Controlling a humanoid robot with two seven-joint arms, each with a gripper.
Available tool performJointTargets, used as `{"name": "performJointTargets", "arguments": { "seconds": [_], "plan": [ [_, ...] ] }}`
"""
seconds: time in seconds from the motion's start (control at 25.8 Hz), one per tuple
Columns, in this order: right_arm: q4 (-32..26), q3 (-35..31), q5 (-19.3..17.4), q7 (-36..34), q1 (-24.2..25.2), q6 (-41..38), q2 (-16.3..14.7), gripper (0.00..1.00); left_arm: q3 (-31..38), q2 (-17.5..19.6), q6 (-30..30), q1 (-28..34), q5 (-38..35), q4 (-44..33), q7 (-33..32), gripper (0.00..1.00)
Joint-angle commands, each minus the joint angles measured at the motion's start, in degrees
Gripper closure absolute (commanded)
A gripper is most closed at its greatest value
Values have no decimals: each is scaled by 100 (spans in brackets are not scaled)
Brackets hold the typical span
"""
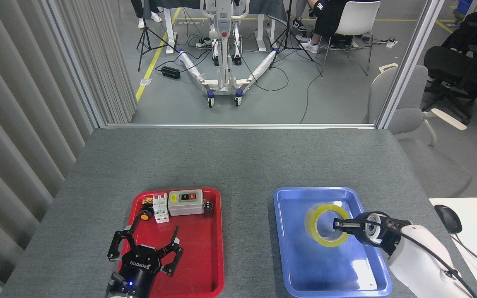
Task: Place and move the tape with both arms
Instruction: 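Carry the tape with the right gripper and lower it into the blue tray, then open the right gripper to release the tape in the blue tray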
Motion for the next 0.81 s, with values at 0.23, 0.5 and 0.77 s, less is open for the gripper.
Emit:
{"name": "performJointTargets", "arguments": {
  "seconds": [0.23, 0.5, 0.77],
  "plan": [
    [399, 48, 28, -86, -109, -236, 158, 93, -7, 137, 44, -67, 158, 136, 11, 0],
    [425, 31, 37, -174, -92, -333, 149, 85, -7, 120, 44, -103, 158, 101, 11, 0],
    [425, 31, 46, -244, -83, -341, 140, 73, -16, 129, -9, -322, 158, 145, -15, 0]
  ]
}}
